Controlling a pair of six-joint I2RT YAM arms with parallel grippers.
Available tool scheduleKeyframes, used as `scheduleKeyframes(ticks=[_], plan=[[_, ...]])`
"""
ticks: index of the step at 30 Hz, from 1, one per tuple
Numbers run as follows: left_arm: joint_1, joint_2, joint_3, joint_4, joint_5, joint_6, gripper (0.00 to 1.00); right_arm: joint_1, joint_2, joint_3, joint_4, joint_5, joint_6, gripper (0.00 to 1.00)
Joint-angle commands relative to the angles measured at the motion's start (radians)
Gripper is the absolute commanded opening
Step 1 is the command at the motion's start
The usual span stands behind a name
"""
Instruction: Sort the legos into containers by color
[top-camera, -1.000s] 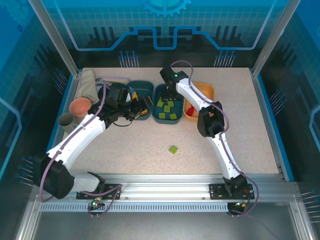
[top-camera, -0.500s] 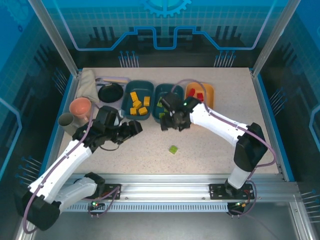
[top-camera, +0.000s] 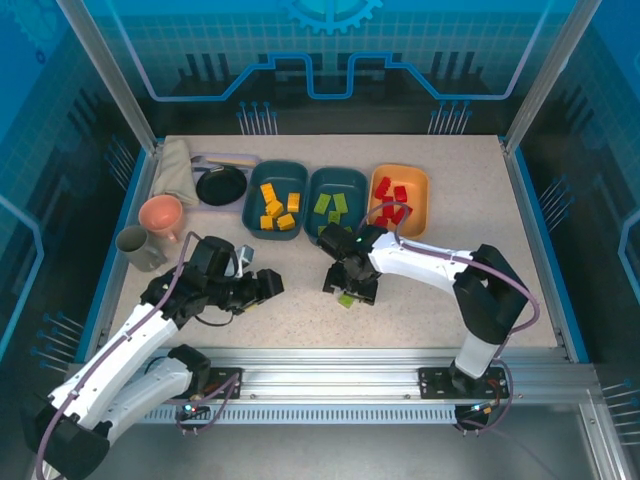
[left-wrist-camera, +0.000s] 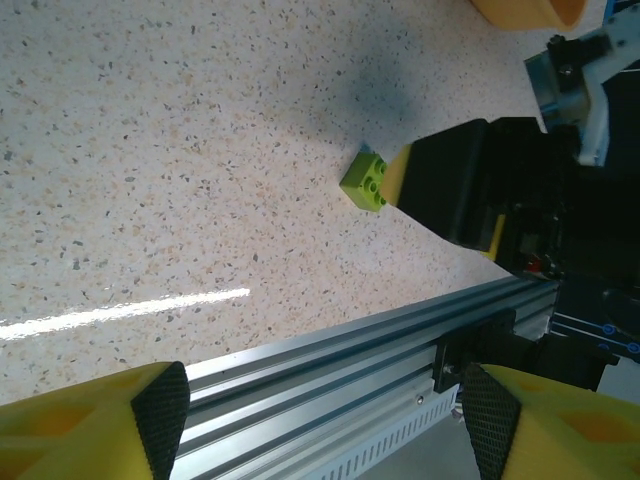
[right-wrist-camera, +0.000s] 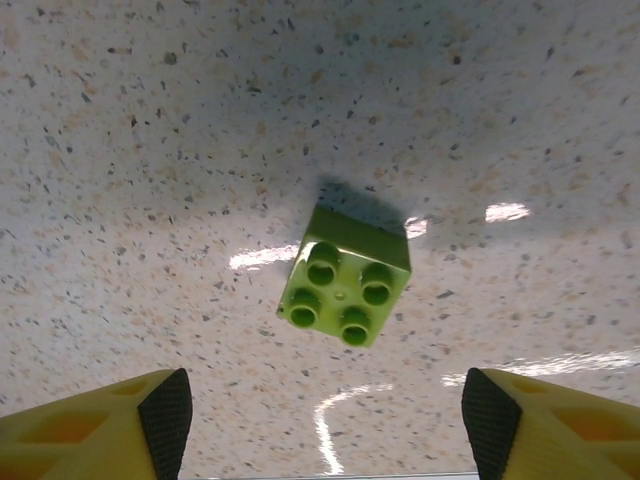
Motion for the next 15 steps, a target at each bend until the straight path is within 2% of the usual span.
scheduleKeyframes(ticks=[1, 15], plan=[[-0.008, -0.022, 0.006, -0.005, 0.025, -0.008, 0.76, 0.003, 0.032, -0.021, 0.026, -0.003, 0.102, 0.71], [-0.013, -0.018, 0.032, 0.010, 0.017, -0.020, 0.76, -0.035, 0.120, -0.035, 0.059, -0.014, 0.124, 0.51]])
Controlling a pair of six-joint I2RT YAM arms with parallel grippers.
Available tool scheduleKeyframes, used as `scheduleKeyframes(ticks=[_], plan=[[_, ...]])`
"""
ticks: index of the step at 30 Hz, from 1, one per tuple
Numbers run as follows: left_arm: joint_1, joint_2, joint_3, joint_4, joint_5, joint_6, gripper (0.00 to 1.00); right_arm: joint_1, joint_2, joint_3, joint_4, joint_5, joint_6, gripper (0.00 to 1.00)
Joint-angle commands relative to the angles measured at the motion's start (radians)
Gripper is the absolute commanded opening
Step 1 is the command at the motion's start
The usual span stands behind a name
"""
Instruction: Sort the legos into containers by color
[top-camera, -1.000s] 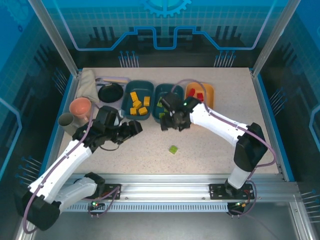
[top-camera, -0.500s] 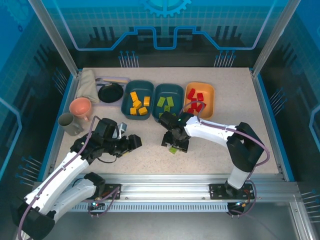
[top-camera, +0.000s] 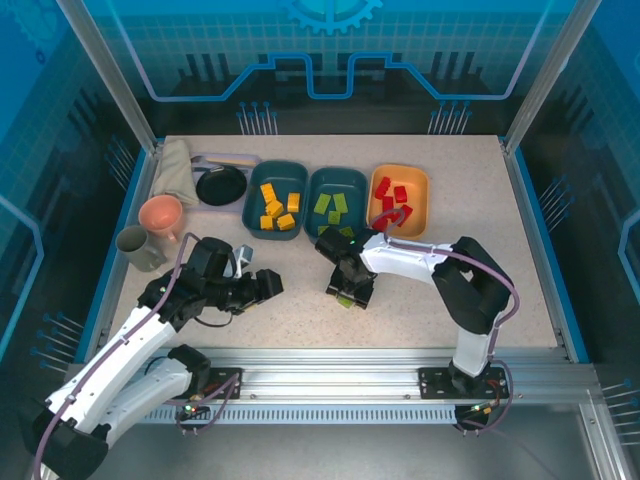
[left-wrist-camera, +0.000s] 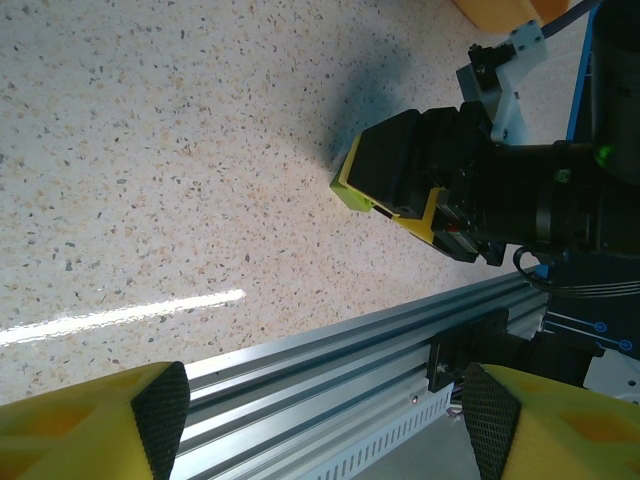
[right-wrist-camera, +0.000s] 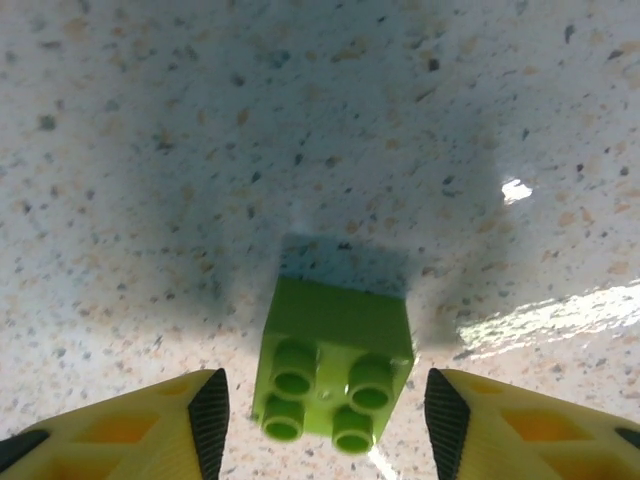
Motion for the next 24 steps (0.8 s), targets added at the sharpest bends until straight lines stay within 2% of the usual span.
scheduleKeyframes(ticks=[1, 9, 14, 18, 24], plan=[[-0.007, 0.003, 0.033, 0.008, 0.017, -0.015, 0.76, -0.013, 0.025, -0.011, 0.006, -0.004, 0.008, 0.50], [-0.008, 0.009, 0.038, 0.021, 0.008, -0.022, 0.76, -0.011, 0.017, -0.005, -0.014, 0.038, -0.027, 0.29], [-0.009, 0.046, 0.085, 0.058, -0.005, -0.065, 0.76, 0.002, -0.047, 0.105, -0.131, 0.194, -0.173, 0.27], [-0.006, 0.180, 0.211, 0.086, -0.031, -0.083, 0.76, -0.028, -0.070, 0.217, -0.183, 0.312, -0.329, 0.27], [0.056, 0.412, 0.397, 0.175, -0.021, -0.083, 0.76, -0.116, 0.050, 0.460, -0.182, 0.363, -0.557, 0.27]])
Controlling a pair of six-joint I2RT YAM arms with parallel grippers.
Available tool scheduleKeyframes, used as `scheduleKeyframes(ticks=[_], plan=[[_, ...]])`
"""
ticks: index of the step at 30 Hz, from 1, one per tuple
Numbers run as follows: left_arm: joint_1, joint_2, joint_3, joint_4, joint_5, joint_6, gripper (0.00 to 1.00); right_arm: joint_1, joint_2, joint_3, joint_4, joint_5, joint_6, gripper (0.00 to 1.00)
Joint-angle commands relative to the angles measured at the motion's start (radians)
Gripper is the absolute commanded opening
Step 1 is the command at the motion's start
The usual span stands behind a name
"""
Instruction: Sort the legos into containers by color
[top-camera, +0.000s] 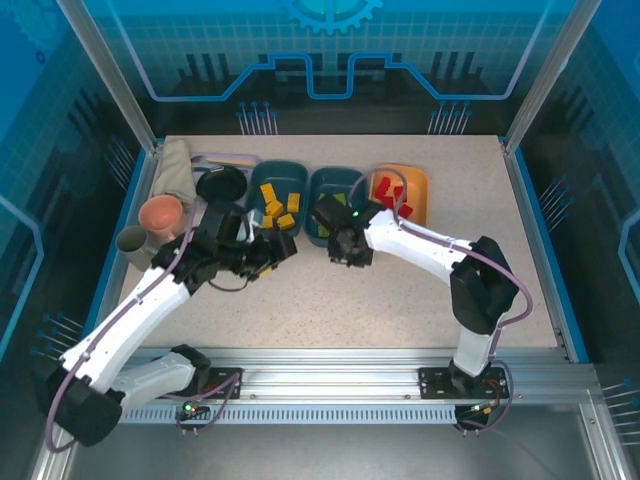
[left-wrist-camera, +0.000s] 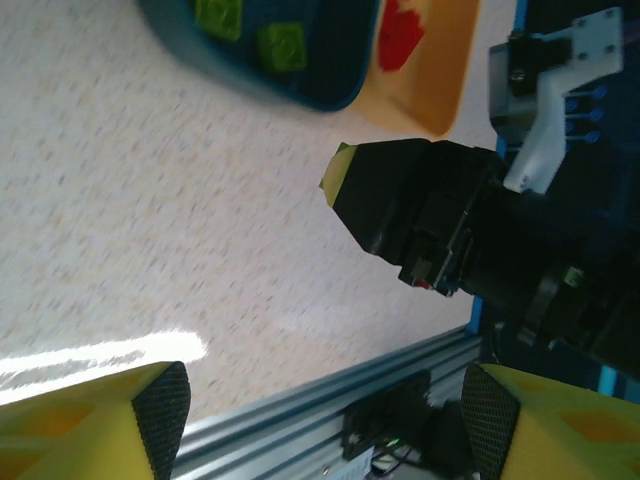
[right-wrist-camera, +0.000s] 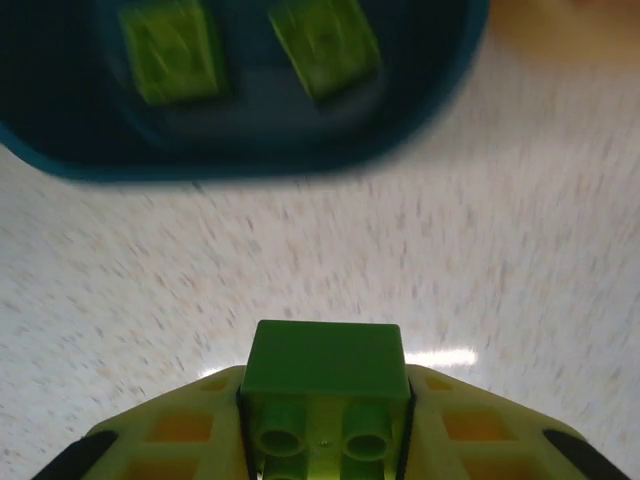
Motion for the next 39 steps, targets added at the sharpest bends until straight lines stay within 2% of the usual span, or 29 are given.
scheduleKeyframes(ticks=[1, 8, 13, 18, 26, 31, 39], plan=[[0.047, 0.103, 0.085, 0.087, 0.004, -0.011, 0.75, -0.059, 0.095, 0.142, -0.033, 0.078, -0.180, 0.26], [0.142, 0.292, 0.204, 0.214, 0.046, -0.001, 0.75, -0.142, 0.359, 0.500, -0.064, 0.082, -0.293, 0.26], [0.154, 0.378, 0.277, 0.216, 0.051, 0.041, 0.75, -0.186, 0.514, 0.685, -0.055, 0.055, -0.335, 0.27], [0.160, 0.396, 0.275, 0.222, 0.048, 0.047, 0.75, -0.215, 0.650, 0.823, -0.019, 0.021, -0.391, 0.27], [0.162, 0.379, 0.242, 0.233, 0.042, 0.050, 0.75, -0.243, 0.780, 0.948, 0.039, -0.039, -0.430, 0.29], [0.162, 0.376, 0.239, 0.229, 0.041, 0.051, 0.75, -0.255, 0.805, 0.960, 0.089, -0.071, -0.441, 0.29], [0.161, 0.374, 0.216, 0.231, 0.044, 0.044, 0.75, -0.273, 0.854, 1.005, 0.071, -0.091, -0.435, 0.30]])
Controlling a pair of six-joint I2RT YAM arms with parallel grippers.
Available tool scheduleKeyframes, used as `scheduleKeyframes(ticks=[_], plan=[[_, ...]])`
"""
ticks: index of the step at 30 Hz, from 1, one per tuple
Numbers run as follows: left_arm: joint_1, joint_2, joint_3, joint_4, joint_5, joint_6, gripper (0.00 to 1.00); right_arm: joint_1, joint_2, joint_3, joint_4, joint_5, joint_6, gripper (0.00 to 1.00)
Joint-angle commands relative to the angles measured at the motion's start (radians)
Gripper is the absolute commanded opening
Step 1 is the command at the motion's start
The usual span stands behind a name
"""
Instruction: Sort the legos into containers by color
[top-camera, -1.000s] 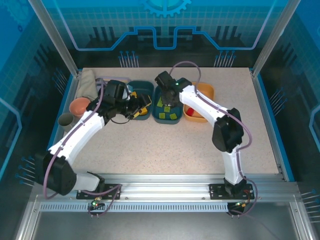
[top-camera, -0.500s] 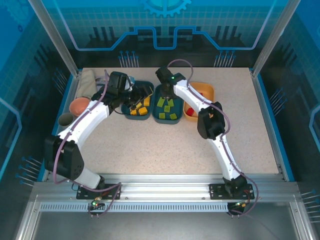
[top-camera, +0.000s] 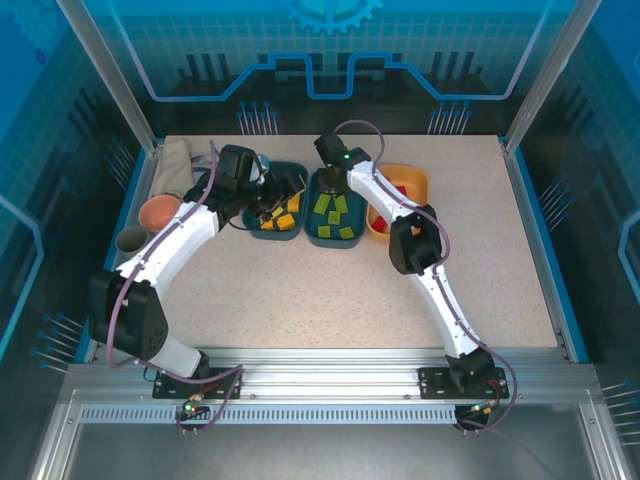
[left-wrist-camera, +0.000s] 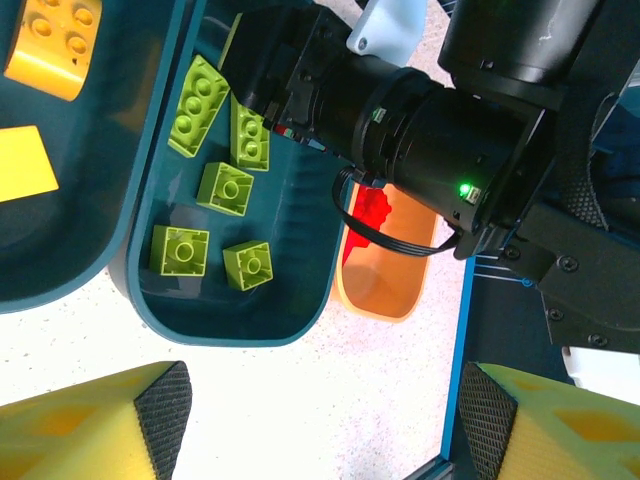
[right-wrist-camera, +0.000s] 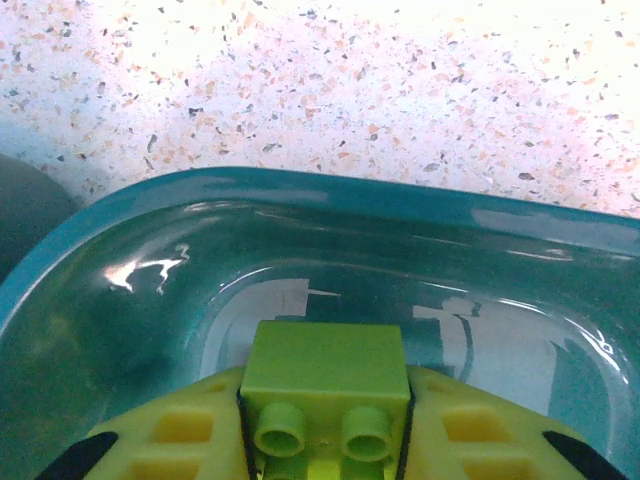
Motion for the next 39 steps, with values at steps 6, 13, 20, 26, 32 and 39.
scheduleKeyframes(ticks=[6, 13, 20, 26, 32, 39], plan=[[0.007, -0.031, -0.029, 0.008, 0.017, 0.015, 0.75, -0.030, 0.041, 0.036, -0.013, -0.029, 0.000, 0.37], [0.006, -0.069, -0.035, -0.031, 0.002, 0.026, 0.75, -0.016, -0.026, 0.020, -0.022, -0.032, -0.021, 0.63], [0.007, -0.162, -0.031, -0.156, -0.094, 0.021, 0.75, 0.023, -0.272, -0.162, 0.025, 0.001, 0.009, 0.65], [0.007, -0.271, -0.054, -0.270, -0.141, 0.023, 0.75, 0.049, -0.635, -0.562, 0.122, 0.055, 0.065, 0.64], [0.011, -0.425, -0.119, -0.369, -0.165, 0.040, 0.76, 0.078, -1.089, -1.079, 0.212, 0.062, 0.066, 0.66], [0.014, -0.573, -0.224, -0.458, -0.143, 0.085, 0.79, 0.118, -1.599, -1.542, 0.099, 0.014, 0.054, 0.86]])
